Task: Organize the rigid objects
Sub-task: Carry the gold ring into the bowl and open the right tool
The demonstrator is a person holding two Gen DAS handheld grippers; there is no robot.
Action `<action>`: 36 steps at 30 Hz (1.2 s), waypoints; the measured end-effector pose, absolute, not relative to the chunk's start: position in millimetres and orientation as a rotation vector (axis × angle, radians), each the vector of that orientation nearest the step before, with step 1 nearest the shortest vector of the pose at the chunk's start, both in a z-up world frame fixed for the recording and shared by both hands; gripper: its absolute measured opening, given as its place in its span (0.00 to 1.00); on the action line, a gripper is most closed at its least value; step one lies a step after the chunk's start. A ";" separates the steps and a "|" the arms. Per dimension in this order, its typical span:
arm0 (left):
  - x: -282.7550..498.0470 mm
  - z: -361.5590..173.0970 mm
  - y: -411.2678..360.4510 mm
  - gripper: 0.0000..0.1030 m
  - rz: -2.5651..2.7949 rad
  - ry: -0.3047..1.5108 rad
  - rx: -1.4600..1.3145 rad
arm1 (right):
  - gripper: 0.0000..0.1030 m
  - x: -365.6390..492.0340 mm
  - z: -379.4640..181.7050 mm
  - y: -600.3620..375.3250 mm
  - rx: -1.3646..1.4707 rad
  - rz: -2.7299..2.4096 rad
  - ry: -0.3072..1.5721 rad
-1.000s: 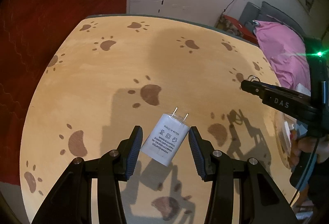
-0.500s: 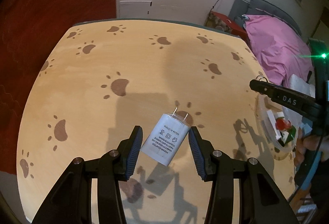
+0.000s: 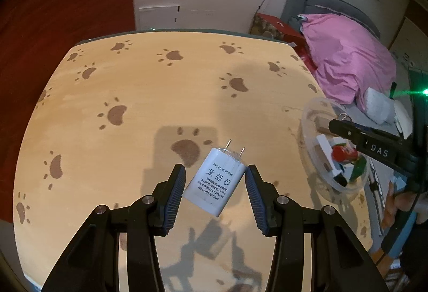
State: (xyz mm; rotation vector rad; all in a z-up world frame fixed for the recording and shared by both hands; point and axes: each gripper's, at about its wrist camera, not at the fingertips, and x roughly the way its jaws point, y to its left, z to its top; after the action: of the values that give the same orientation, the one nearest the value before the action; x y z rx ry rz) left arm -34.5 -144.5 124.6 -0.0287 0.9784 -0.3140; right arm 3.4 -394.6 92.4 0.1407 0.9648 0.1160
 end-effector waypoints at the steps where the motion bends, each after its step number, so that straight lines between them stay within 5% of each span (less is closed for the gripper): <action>1: -35.9 125.1 -149.6 0.46 -0.320 0.979 -0.027 | 0.33 1.4 92.5 -399.4 0.140 0.108 0.965; 24: -47.4 132.2 -216.1 0.46 -0.400 0.982 0.040 | 0.33 -30.5 75.4 -491.7 0.261 -0.022 0.970; 29: -46.8 134.5 -230.1 0.46 -0.429 0.980 0.058 | 0.58 -33.4 77.6 -495.8 0.289 -0.002 0.948; 36: -41.7 136.9 -253.9 0.46 -0.478 0.977 0.085 | 0.65 -49.5 75.8 -507.2 0.325 -0.033 0.950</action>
State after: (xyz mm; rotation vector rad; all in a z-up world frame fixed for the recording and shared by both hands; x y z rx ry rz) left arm -41.7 -253.9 136.9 0.0848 0.9774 -0.4780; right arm -49.5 -507.2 75.8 0.3251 0.9501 -0.0330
